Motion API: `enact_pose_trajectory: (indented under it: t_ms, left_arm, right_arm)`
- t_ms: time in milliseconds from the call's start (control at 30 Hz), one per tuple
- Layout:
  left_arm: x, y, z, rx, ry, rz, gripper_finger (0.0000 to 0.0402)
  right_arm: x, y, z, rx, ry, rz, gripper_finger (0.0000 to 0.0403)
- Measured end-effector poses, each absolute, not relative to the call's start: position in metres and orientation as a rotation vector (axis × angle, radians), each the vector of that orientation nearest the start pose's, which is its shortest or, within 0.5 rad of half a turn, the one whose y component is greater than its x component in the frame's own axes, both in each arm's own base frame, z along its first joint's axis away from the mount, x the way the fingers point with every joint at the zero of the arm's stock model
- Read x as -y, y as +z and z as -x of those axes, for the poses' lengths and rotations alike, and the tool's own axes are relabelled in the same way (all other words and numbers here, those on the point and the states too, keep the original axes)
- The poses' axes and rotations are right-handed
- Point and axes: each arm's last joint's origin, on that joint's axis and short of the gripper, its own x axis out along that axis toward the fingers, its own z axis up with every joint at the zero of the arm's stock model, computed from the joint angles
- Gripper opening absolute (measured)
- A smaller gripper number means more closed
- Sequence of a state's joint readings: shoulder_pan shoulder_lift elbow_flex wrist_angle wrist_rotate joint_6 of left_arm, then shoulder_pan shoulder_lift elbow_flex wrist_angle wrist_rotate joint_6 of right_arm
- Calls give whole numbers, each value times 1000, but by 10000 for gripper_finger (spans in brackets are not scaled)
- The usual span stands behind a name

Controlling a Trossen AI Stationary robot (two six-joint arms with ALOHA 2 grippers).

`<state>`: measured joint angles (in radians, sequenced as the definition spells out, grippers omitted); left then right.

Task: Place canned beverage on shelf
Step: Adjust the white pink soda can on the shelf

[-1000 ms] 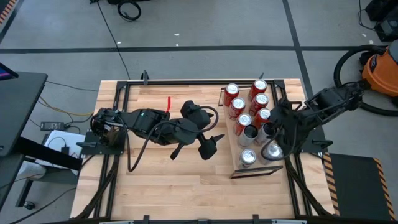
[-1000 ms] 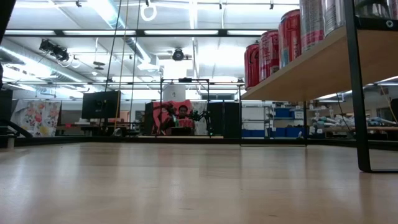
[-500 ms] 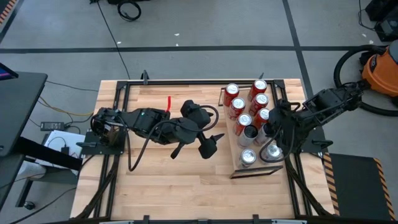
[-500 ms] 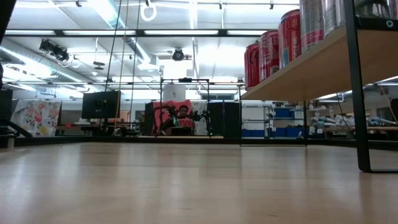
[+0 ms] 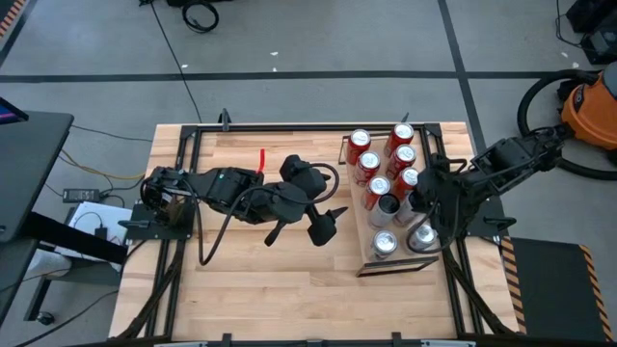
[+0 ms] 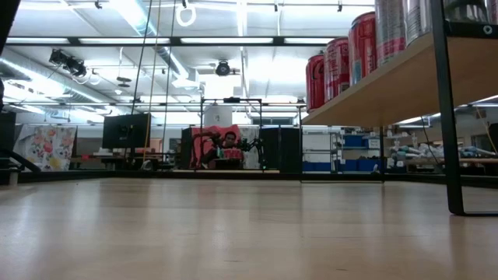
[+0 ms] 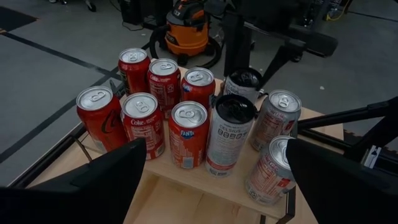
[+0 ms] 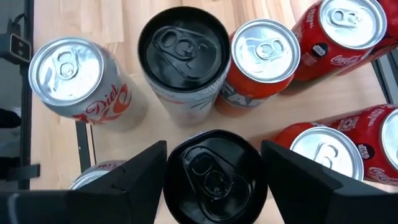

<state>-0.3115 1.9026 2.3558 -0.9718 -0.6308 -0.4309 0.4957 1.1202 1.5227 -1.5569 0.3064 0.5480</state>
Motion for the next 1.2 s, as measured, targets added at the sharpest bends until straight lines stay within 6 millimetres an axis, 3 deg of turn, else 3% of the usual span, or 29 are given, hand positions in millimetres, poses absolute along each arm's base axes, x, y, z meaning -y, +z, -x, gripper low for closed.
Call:
enact_pose_trajectory:
  t_ms: [300,600,1200]
  left_arm:
    - [100,469,-366,-386,403,180,398]
    - [100,469,-366,-386,403,180,398]
    - [100,469,-366,-385,402,181,398]
  right_arm:
    - [-56,413,-120,-1062,11,65,260]
    - [-57,413,-121,-1060,103,206,260]
    - [-54,418,-133,-961,116,209,254]
